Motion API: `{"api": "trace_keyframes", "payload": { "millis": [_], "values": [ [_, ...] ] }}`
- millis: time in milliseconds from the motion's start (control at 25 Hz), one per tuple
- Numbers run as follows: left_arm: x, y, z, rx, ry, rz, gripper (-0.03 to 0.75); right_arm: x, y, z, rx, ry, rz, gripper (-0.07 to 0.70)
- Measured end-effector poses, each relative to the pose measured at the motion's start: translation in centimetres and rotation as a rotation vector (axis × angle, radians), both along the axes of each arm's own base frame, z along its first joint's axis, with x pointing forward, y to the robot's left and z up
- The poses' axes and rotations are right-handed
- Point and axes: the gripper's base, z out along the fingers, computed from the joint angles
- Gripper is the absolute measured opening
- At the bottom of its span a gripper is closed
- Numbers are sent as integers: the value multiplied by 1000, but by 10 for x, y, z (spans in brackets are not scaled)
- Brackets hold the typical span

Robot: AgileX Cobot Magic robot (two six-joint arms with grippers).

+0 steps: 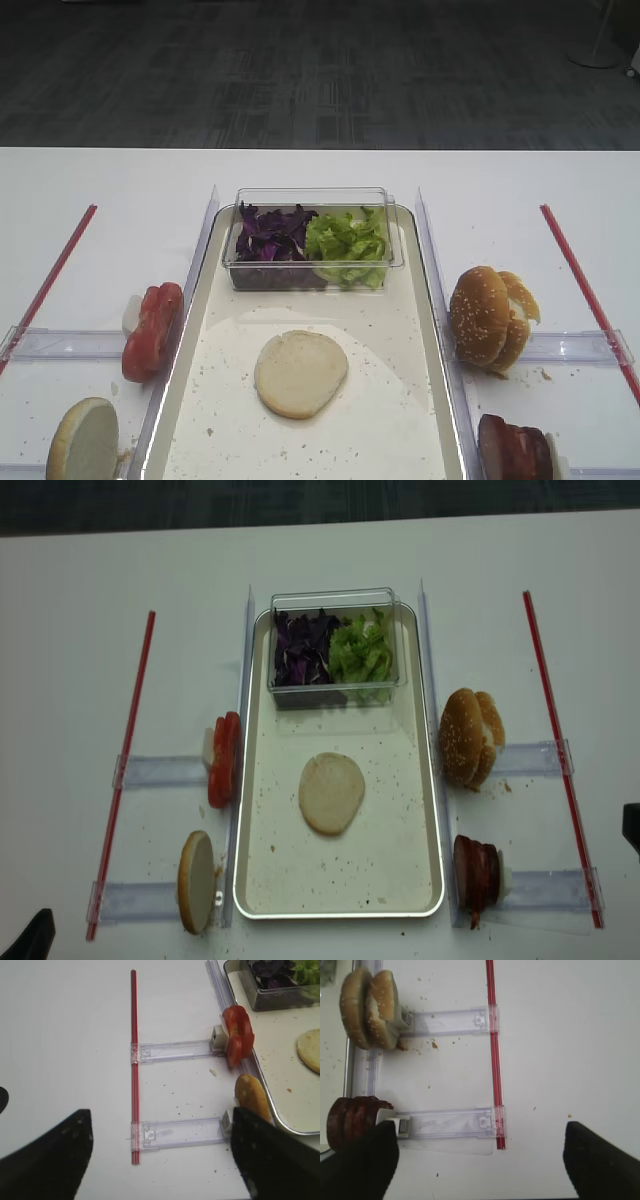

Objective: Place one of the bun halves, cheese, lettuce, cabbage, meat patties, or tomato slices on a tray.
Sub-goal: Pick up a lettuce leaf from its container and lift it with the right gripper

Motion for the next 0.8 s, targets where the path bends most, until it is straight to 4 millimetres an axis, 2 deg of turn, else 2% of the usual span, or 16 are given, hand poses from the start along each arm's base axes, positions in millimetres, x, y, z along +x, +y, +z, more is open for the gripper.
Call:
{"api": "trace_keyframes", "payload": {
  "millis": [160,400,680,800],
  "values": [
    [0,0,0,0,0,0,524,30,-2,-13,8,152,5,678],
    [0,0,0,0,0,0,523,64,-5,-34,6,259,10,678],
    [0,0,0,0,0,0,515,87,-7,-47,7,311,7,678],
    [0,0,0,0,0,0,514,96,-7,-43,4,282,3,678]
  ]
}}
